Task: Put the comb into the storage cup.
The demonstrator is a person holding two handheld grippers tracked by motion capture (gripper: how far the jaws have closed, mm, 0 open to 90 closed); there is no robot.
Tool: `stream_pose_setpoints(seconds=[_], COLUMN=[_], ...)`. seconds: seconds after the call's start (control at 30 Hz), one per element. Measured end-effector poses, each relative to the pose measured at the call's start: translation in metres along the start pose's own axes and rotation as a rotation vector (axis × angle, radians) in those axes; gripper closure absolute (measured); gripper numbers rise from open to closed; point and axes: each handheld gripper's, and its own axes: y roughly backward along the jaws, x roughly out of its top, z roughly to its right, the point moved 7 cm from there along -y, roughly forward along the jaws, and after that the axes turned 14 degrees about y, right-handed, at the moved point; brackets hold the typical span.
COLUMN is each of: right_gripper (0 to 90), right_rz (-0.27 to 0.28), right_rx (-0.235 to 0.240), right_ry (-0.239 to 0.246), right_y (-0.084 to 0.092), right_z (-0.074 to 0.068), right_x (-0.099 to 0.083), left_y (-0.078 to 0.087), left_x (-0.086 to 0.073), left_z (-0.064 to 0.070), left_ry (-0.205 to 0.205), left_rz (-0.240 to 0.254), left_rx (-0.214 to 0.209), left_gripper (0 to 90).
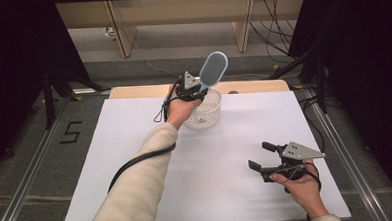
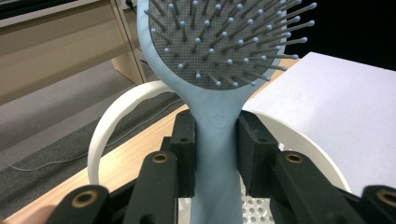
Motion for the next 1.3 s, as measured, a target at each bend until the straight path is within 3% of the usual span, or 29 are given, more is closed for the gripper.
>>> stream_pose_setpoints(seconds=[1.3], right_gripper=[14.4], right_rz=[-0.001], right_rx=[0.003], right_ry=[0.0], right_y=[0.0], right_z=[-0.001], right_x=[0.0], left_y=[-0.006], left_x=[-0.015], left_z=[-0.004], left_ry=[-0.038], left_rz=[-0.048], left_rx=[0.014], left_gripper=[69.8])
